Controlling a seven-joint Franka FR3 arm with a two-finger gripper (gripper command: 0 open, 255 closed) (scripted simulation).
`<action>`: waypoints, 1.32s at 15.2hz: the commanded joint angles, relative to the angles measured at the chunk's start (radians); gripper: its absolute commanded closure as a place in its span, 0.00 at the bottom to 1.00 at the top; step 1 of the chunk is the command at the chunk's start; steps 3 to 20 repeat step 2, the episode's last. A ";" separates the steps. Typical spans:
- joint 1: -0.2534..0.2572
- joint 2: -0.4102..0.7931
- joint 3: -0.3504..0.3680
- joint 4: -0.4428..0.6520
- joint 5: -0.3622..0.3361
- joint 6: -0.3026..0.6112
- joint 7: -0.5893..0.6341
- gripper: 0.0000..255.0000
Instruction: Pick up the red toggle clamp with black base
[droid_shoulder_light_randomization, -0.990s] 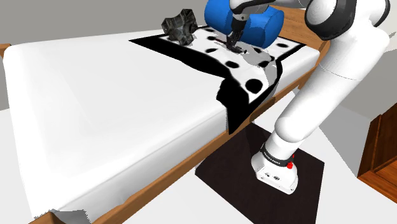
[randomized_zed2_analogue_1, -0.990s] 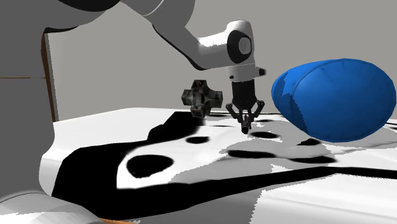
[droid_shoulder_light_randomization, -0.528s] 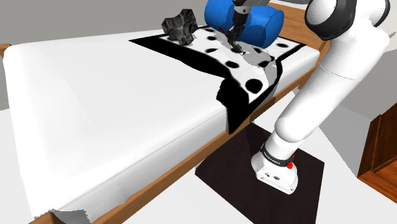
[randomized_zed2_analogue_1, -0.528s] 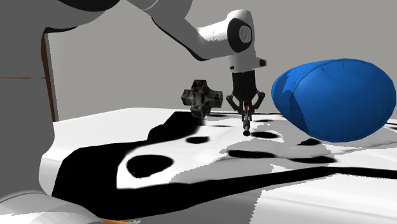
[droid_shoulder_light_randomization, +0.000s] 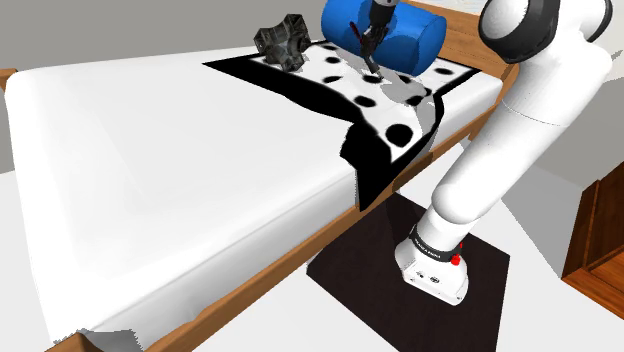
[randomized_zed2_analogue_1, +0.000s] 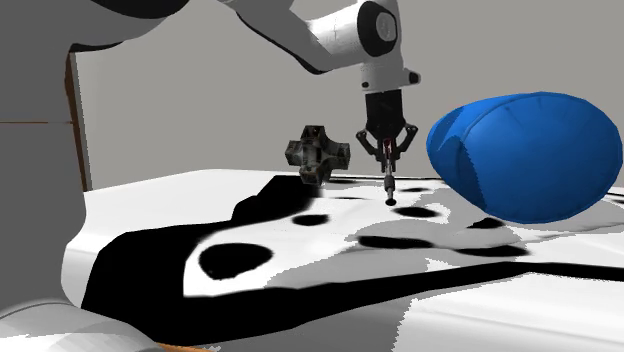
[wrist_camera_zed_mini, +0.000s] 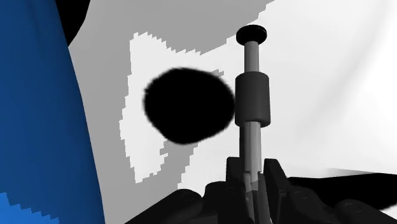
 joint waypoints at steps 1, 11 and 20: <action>0.000 0.005 -0.001 0.020 0.002 -0.016 -0.002 1.00; 0.000 0.005 -0.001 0.021 0.002 -0.016 -0.002 1.00; 0.000 0.005 -0.001 0.021 0.002 -0.016 -0.002 1.00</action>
